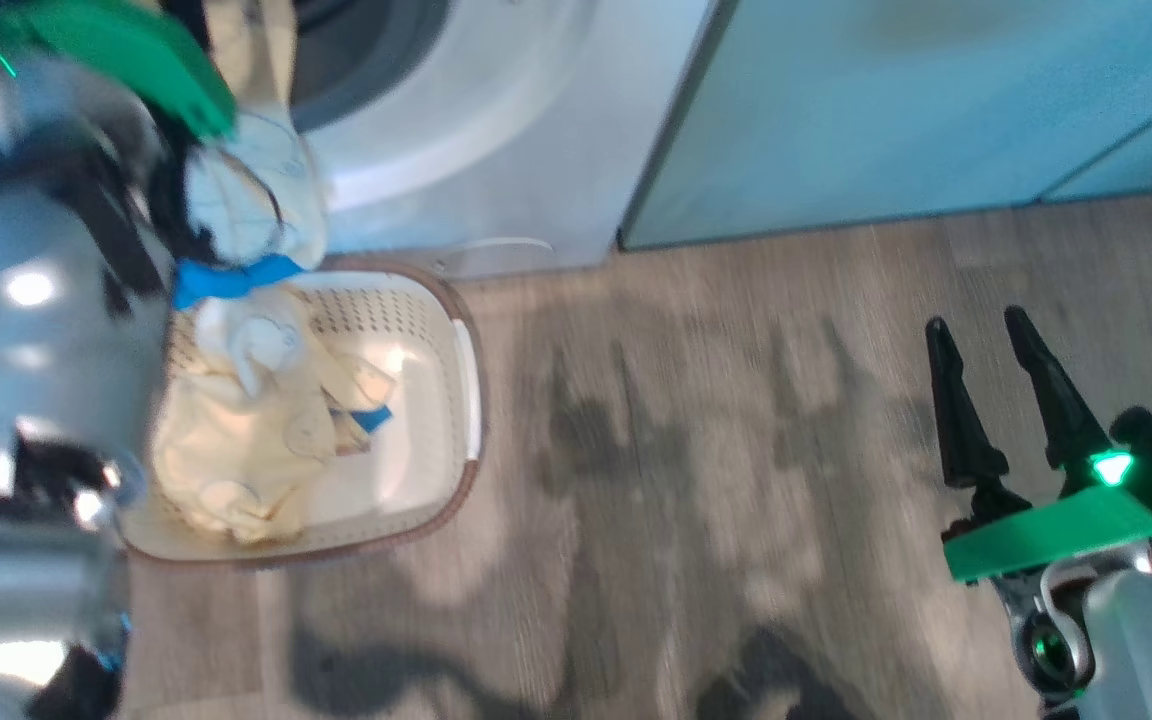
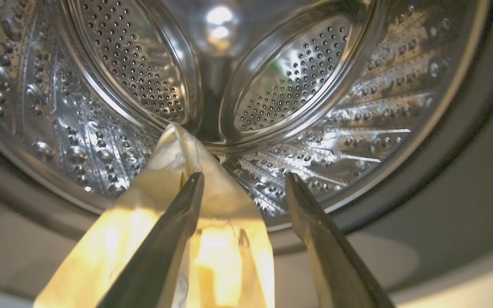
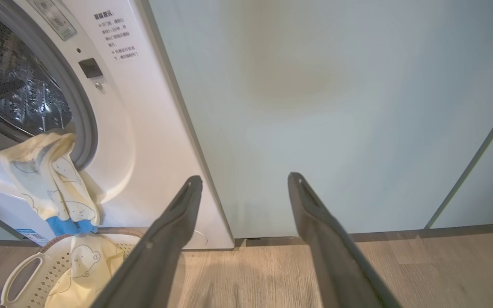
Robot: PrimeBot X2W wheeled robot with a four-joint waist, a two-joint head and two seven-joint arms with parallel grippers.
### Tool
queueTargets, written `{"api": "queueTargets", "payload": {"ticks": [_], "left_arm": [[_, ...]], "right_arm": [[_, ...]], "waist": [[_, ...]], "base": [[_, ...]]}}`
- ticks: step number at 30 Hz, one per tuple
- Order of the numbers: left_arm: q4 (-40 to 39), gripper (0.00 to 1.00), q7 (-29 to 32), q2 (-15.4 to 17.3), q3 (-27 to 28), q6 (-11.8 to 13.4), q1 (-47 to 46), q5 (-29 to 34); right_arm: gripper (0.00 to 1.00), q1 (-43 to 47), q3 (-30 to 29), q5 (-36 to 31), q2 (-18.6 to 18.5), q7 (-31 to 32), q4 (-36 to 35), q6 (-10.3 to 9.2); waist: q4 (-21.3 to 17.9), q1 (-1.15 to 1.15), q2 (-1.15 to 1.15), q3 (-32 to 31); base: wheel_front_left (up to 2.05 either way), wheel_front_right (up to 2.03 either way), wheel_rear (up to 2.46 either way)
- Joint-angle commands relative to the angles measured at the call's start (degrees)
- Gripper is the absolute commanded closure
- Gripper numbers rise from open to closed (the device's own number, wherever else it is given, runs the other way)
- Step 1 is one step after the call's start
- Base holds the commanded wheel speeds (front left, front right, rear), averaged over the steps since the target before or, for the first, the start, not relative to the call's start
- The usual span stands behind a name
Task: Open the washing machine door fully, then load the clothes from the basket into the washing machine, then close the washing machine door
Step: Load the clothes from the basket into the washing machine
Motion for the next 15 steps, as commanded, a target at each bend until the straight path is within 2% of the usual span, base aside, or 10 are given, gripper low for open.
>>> {"api": "queueTargets", "payload": {"ticks": [1,15], "left_arm": [[-3.01,0.0,-0.29,1.63,1.26,-0.37,1.58,-0.29],[-20.96,0.0,-0.3,0.4,2.6,-0.97,27.74,-0.76]], "right_arm": [[0.0,0.82,0.48,-0.27,-0.75,-0.55,-1.39,0.26],[0.0,5.76,-1.4,-0.54,-1.76,-0.55,-2.01,0.26]], "waist": [[1.72,0.01,0.0,-2.58],[5.36,0.01,0.0,-11.2]], "base": [[0.0,0.0,0.0],[0.0,0.0,0.0]]}}
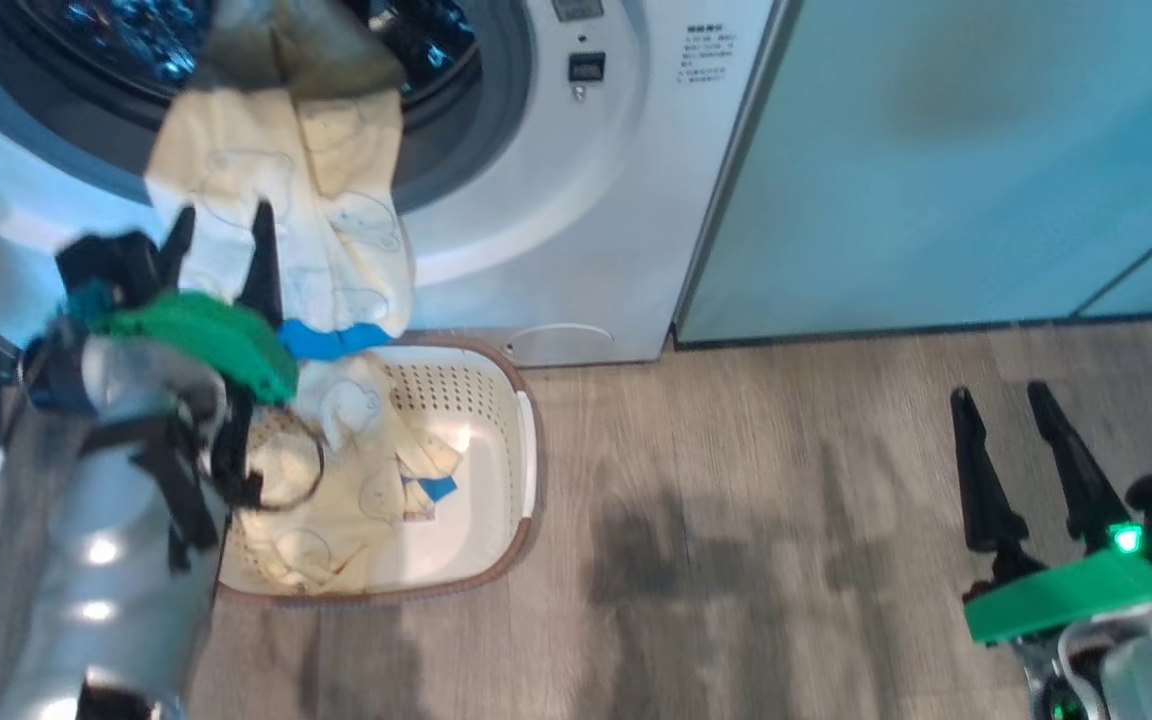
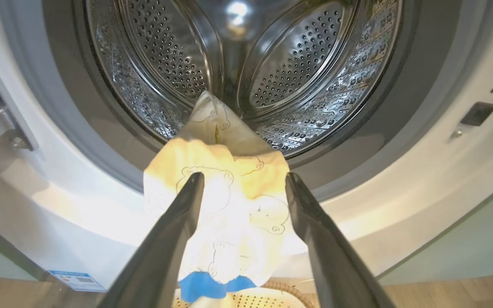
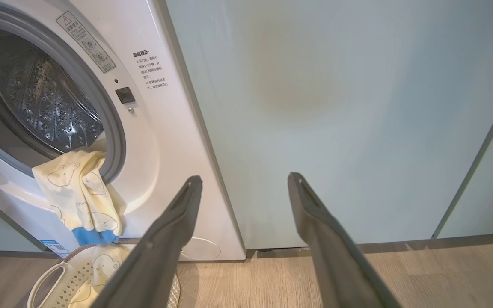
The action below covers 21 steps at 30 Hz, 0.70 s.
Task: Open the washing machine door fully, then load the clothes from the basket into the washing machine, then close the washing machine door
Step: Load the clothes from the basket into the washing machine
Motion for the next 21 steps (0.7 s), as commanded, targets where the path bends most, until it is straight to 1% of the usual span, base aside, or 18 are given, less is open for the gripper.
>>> {"api": "queueTargets", "payload": {"ticks": [1,11,16,21], "left_arm": [[-3.07,0.0,-0.3,1.69,1.4,-0.03,0.51,-0.43],[-12.11,0.0,-0.3,0.4,2.53,-0.06,13.64,-3.02],[-15.35,0.0,-0.3,-0.5,3.73,-0.06,18.21,-3.51],[-17.37,0.0,-0.3,-1.53,5.25,-0.06,21.94,-2.62]], "right_arm": [[0.0,0.37,0.47,-0.51,-0.9,-0.55,-1.83,0.26],[0.0,3.11,0.02,-0.45,-0.62,-0.55,-1.97,0.26],[0.0,3.64,0.08,-0.46,-0.53,-0.55,-2.15,0.26],[0.0,3.95,0.11,-0.34,-0.48,-0.55,-2.39,0.26]], "waist": [[0.9,0.01,-0.01,-1.28],[1.51,0.01,-0.01,-4.12],[1.61,0.01,-0.01,-4.55],[1.66,0.01,-0.01,-4.36]], "base": [[0.0,0.0,0.0],[0.0,0.0,0.0],[0.0,0.0,0.0],[0.0,0.0,0.0]]}}
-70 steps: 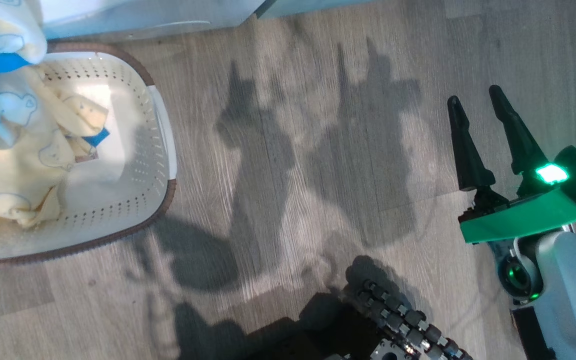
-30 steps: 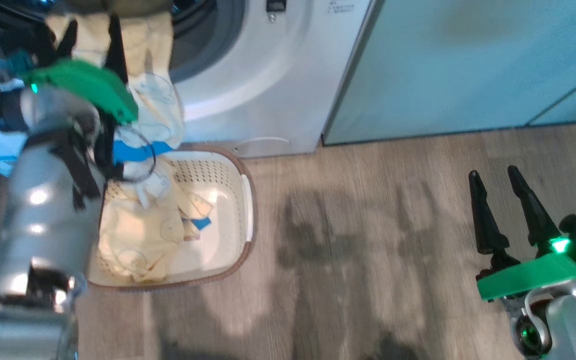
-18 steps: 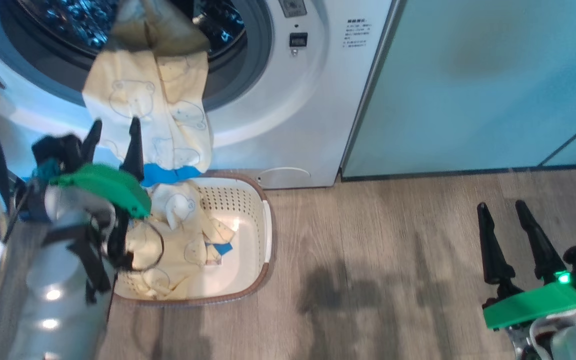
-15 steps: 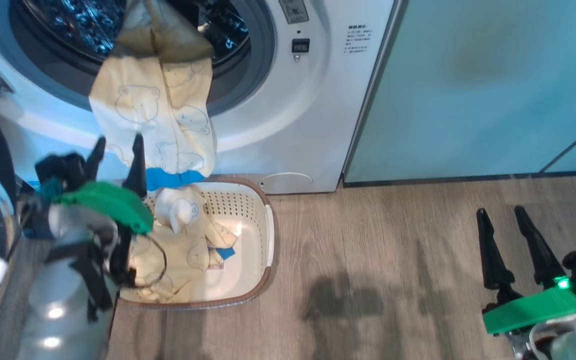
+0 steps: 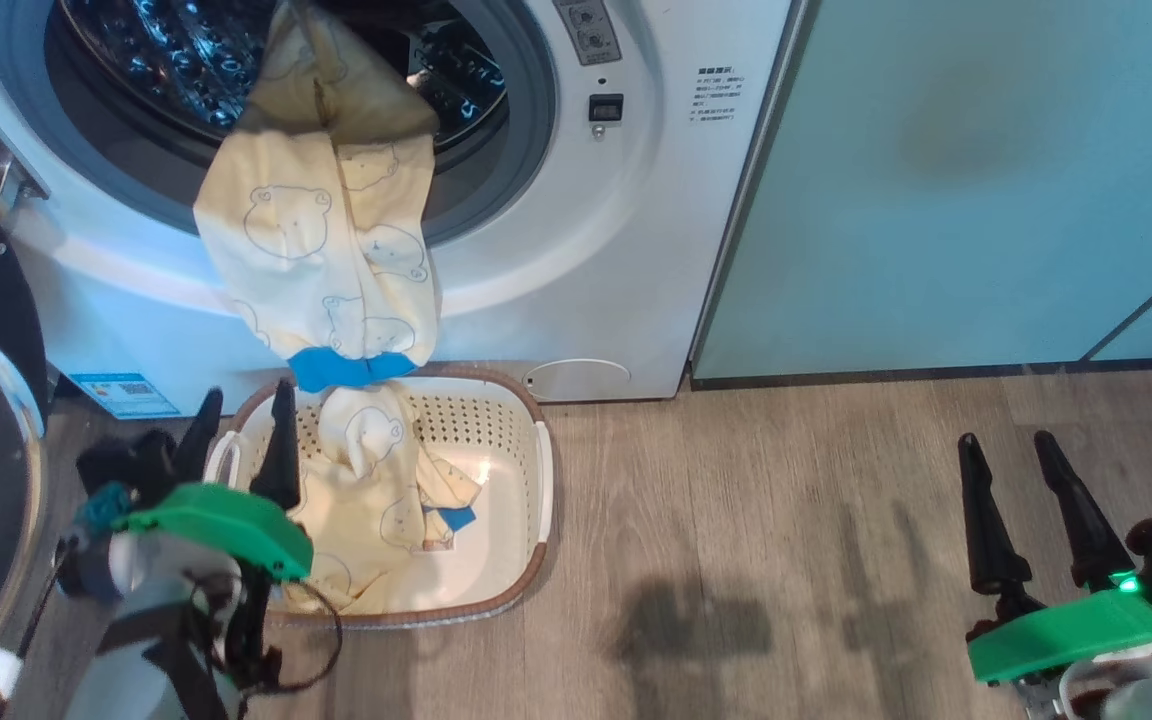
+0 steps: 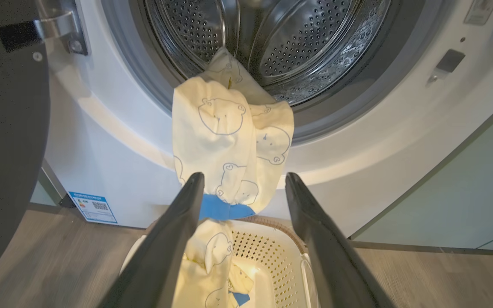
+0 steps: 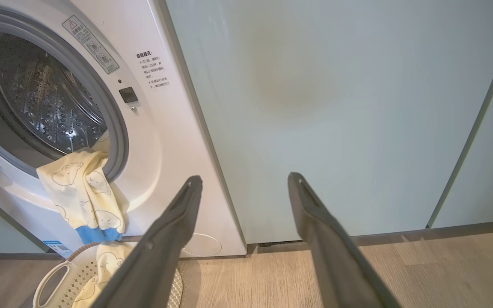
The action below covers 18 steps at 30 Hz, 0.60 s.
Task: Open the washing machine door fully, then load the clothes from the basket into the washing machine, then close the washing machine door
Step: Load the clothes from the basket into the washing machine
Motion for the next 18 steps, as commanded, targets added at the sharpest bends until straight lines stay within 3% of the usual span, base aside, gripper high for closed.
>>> {"api": "queueTargets", "payload": {"ticks": [1,11,18], "left_arm": [[-1.74,0.0,-0.3,0.74,2.54,-0.05,-0.14,0.72],[0.47,0.0,-0.3,0.09,3.28,-0.05,1.94,2.25],[7.53,0.0,0.7,0.71,2.42,0.57,-1.16,3.21]], "right_arm": [[0.0,-0.63,0.98,-0.31,-0.52,-0.55,-2.08,0.26],[0.0,-1.22,1.15,-0.02,-0.28,-0.55,-2.0,0.26],[0.0,-2.0,2.12,0.28,-0.06,-0.55,-1.98,0.26]], "waist": [[0.02,0.01,0.0,0.19],[-0.05,0.01,0.0,1.58],[-0.91,0.01,0.0,3.84]], "base": [[0.0,0.0,0.0],[0.0,0.0,0.0],[0.0,0.0,0.0]]}}
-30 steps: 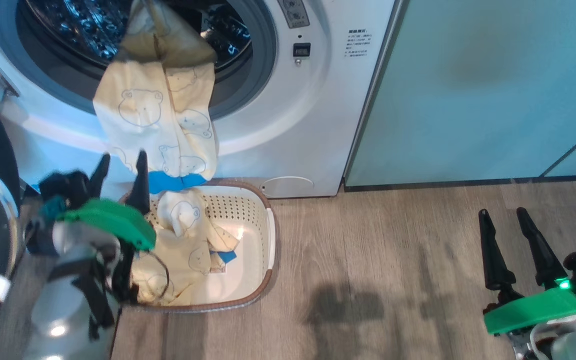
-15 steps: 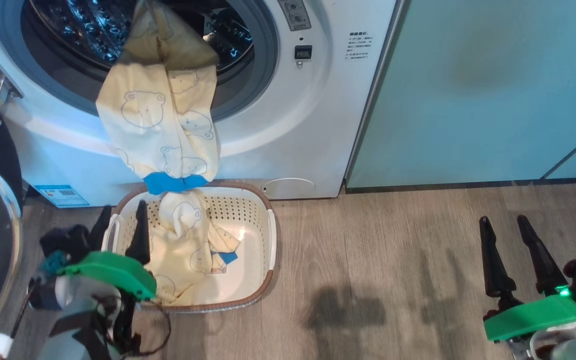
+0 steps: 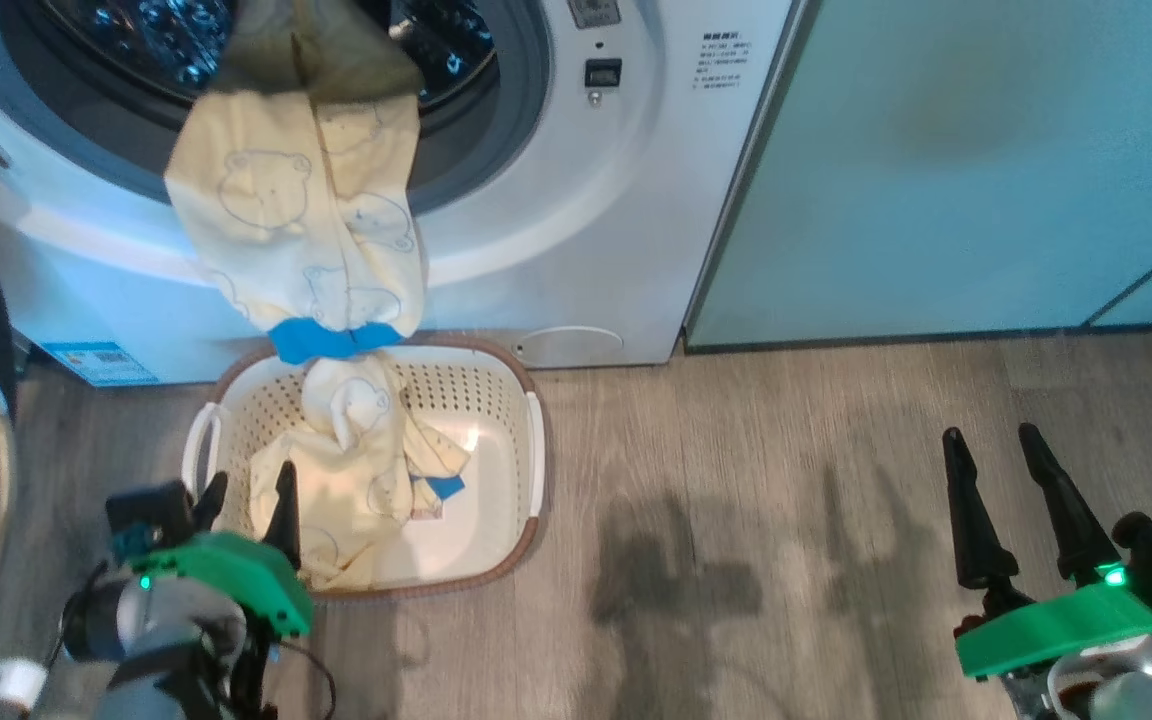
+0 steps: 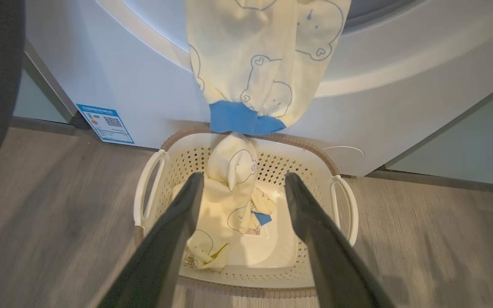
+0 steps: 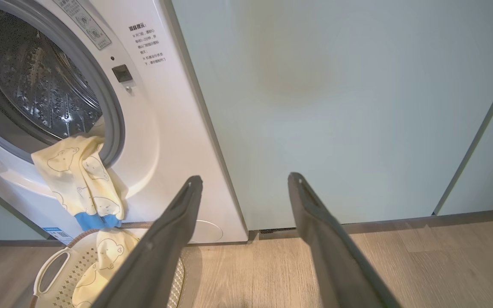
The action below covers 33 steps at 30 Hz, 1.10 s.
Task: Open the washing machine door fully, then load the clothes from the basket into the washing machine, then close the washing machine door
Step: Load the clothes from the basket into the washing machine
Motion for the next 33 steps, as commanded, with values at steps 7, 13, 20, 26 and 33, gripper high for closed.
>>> {"api": "queueTargets", "payload": {"ticks": [7,13,20,26,33], "left_arm": [[5.88,0.0,3.88,3.62,0.2,0.12,-11.3,0.64],[12.66,0.0,7.07,5.8,-1.23,0.1,-20.58,1.03],[17.53,0.0,8.57,8.37,-2.06,0.17,-30.1,1.08],[21.29,0.0,8.86,9.89,-2.45,1.64,-37.2,1.41],[24.57,0.0,8.17,10.73,-2.38,3.62,-42.94,1.23]], "right_arm": [[0.0,-3.48,1.76,0.36,-0.19,-0.55,-2.19,0.26],[0.0,-5.5,2.21,0.62,0.06,-0.55,-2.61,0.26],[0.0,-8.1,2.77,1.03,0.28,-0.55,-3.14,0.26],[0.0,-10.04,3.62,2.35,0.33,-0.55,-3.57,0.26],[0.0,-11.44,4.25,3.16,0.34,-0.55,-3.66,0.26]], "waist": [[-2.14,0.0,0.0,5.12],[-4.11,0.0,0.0,10.29],[-5.53,0.0,0.0,16.2],[-6.62,0.0,0.0,20.15],[-7.32,0.0,0.0,22.73]], "base": [[0.0,0.0,0.0],[0.0,0.0,0.0],[0.0,0.0,0.0],[0.0,0.0,0.0],[0.0,0.0,0.0]]}}
